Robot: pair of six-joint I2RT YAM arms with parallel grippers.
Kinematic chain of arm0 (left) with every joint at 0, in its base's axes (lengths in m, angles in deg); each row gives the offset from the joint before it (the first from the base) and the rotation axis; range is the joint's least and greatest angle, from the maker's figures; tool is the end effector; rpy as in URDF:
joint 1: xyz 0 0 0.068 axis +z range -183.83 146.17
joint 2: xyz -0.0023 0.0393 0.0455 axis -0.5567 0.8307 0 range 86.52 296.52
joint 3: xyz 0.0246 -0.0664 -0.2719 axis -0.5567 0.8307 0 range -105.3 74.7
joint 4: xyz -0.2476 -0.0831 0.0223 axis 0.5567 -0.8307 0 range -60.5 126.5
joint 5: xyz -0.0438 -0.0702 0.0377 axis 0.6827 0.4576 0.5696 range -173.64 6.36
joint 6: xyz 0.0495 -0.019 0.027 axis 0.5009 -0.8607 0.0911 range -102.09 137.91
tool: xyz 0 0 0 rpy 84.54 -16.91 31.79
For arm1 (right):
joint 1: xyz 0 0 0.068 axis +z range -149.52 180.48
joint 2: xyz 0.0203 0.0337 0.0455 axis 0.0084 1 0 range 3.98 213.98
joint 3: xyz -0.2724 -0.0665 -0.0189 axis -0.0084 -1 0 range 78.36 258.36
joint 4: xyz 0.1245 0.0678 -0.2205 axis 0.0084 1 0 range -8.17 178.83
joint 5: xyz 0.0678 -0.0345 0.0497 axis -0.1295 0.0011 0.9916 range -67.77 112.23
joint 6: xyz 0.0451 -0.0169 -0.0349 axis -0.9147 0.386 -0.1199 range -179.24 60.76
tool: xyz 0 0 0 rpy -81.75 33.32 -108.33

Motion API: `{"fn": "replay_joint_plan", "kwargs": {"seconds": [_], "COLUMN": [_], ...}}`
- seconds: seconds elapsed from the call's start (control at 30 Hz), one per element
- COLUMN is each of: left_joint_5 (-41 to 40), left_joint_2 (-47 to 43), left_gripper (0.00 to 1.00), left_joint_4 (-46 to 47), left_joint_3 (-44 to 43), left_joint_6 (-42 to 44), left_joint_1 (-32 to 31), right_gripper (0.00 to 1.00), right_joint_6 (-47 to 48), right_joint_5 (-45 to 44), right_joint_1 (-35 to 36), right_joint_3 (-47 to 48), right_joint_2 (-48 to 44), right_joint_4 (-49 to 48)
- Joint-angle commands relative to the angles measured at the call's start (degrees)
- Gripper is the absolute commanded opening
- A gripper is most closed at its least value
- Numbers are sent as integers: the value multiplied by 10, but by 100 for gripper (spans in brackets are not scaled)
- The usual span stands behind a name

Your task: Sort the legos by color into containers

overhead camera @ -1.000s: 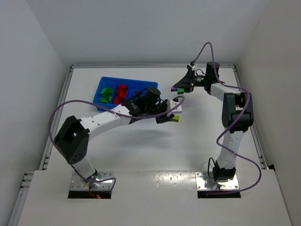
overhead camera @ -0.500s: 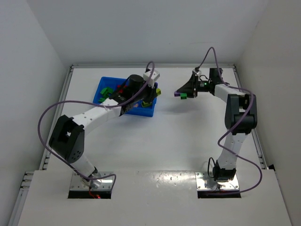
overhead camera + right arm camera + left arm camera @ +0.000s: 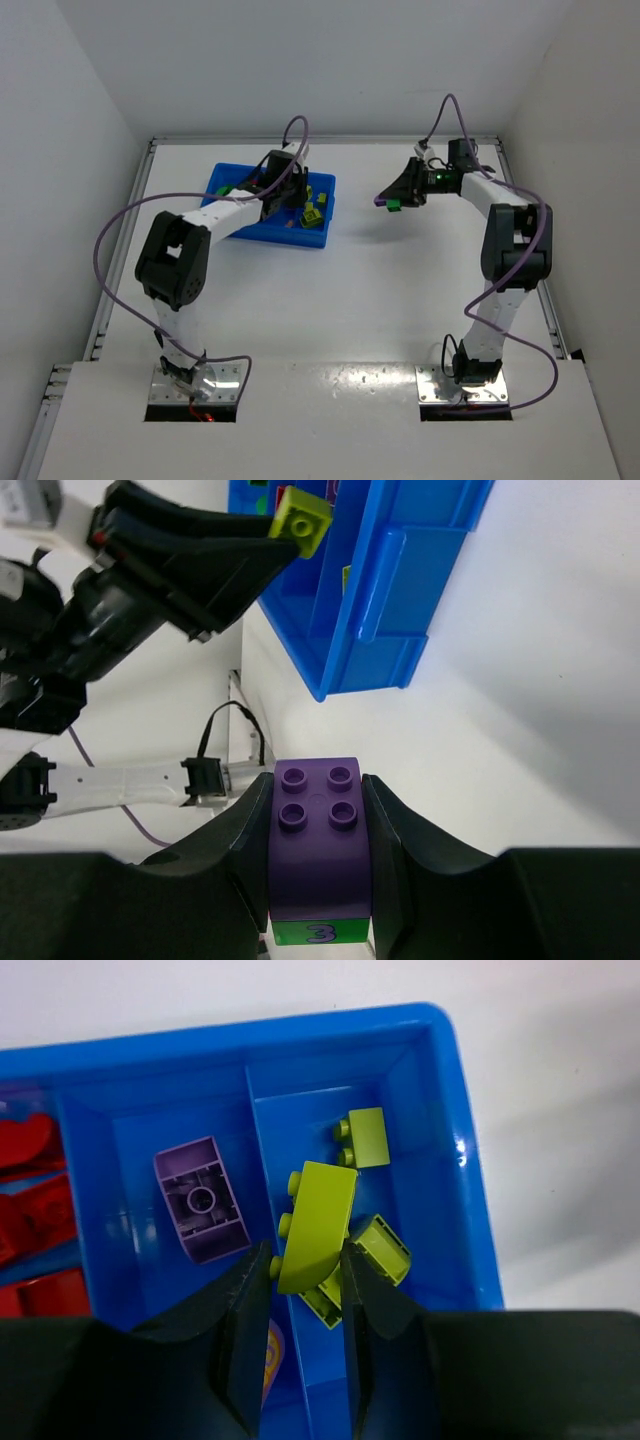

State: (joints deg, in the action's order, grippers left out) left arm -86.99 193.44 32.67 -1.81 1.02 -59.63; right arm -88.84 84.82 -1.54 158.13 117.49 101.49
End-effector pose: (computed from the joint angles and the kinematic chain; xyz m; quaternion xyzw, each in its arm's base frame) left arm 0.3960 -0.1887 0.2354 0.0551 0.8819 -0.1461 0.4448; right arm 0.4235 0.0238 0.2012 0.0642 0.8250 0.5429 0.1429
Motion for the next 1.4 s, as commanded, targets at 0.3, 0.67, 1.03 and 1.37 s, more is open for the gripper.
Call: {"fn": "replay_joint_plan", "kwargs": {"seconds": [0.3, 0.67, 1.03, 1.37], "left_joint_5": [128, 574, 383, 70], "left_joint_2": [48, -1, -37, -174], "left_gripper": [80, 92, 87, 80], "left_joint_4": [-2, 345, 133, 393], "left_joint_3": [-58, 36, -51, 246], "left_joint_6": [-25, -260, 69, 459], "left_joint_1": [15, 19, -48, -195], "right_gripper": [0, 0, 0, 0], "right_joint_6": [20, -238, -431, -488], "right_joint_5": [-40, -189, -355, -332], "right_joint_1": [5, 4, 47, 53], "right_joint_3": [15, -105, -80, -90], "right_joint_2": [-44, -116, -133, -145], "right_joint_4": [7, -218, -154, -99]}}
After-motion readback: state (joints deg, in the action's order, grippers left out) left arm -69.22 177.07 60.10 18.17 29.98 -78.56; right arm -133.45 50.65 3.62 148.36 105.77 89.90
